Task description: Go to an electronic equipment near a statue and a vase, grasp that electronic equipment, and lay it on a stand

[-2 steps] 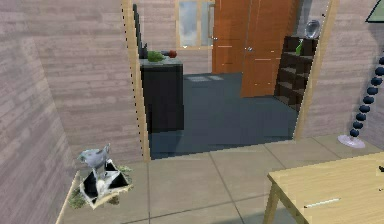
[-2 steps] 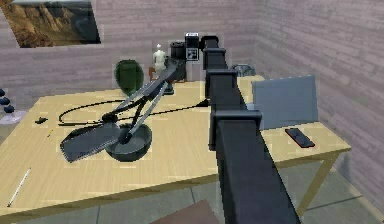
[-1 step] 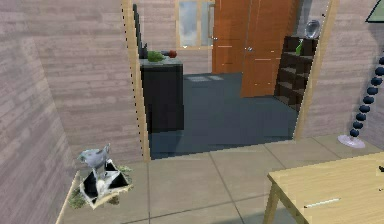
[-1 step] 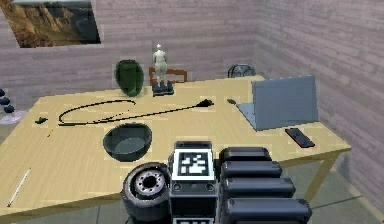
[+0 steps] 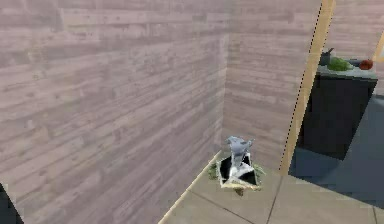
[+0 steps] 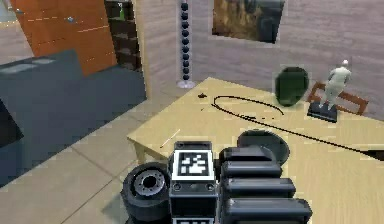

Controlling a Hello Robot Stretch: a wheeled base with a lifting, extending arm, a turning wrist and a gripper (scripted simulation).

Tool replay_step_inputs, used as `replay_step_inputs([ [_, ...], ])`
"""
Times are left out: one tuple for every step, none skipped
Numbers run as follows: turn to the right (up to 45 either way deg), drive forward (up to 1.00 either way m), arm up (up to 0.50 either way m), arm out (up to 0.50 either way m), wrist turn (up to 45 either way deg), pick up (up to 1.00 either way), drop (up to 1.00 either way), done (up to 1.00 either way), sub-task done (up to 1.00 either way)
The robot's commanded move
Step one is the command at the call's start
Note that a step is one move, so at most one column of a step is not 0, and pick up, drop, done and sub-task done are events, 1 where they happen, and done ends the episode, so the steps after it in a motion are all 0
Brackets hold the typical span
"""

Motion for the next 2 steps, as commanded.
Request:
replay_step_inputs([
  [0.0,0.25,0.0,0.0,0.0,0.0,0.0,0.0,0.0],
  [45.0,0.0,0.0,0.0,0.0,0.0,0.0,0.0,0.0],
])
